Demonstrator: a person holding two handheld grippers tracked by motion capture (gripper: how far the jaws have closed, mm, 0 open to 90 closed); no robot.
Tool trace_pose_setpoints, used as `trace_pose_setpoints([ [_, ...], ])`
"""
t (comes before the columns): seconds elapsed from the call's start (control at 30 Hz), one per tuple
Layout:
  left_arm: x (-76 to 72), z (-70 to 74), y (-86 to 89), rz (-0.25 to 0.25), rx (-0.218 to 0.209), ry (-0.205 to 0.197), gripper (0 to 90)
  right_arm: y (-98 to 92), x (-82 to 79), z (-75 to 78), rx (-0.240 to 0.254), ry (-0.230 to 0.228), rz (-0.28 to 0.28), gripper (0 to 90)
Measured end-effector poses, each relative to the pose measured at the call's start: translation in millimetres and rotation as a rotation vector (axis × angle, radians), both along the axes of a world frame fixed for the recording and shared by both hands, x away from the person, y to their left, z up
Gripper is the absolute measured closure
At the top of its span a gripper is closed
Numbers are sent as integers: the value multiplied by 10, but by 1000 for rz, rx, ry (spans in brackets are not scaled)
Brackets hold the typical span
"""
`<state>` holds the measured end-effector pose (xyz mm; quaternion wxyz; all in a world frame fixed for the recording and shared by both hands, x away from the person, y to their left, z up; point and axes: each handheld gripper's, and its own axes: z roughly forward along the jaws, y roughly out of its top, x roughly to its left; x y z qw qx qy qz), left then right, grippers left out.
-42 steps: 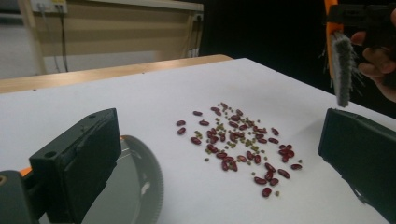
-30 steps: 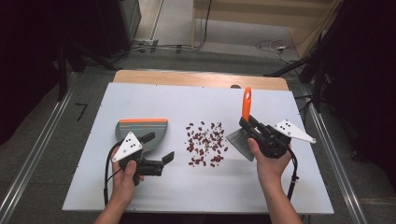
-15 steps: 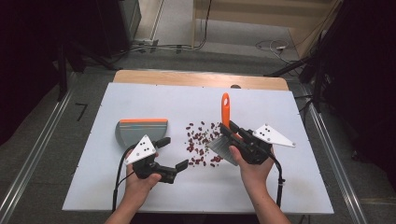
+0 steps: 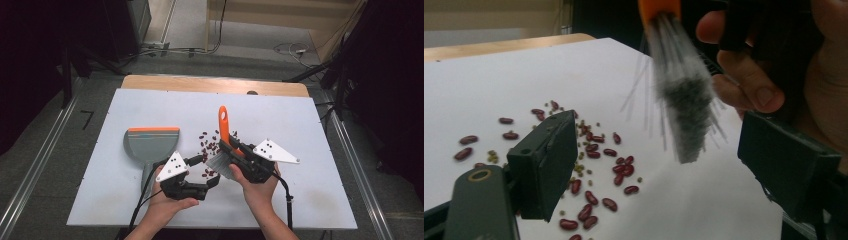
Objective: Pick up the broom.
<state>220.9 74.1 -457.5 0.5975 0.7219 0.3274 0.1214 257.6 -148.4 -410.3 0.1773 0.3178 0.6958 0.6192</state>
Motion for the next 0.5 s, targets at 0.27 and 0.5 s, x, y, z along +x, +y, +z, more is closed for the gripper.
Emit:
trace_pose_setpoints([
  [0.27, 0, -61, -138, -14, 14, 24, 312, 135, -83, -9, 1, 5, 26, 698],
  [0.5, -7, -95, -184, -3, 30, 39, 565, 205, -148, 8, 6, -3, 33, 697],
])
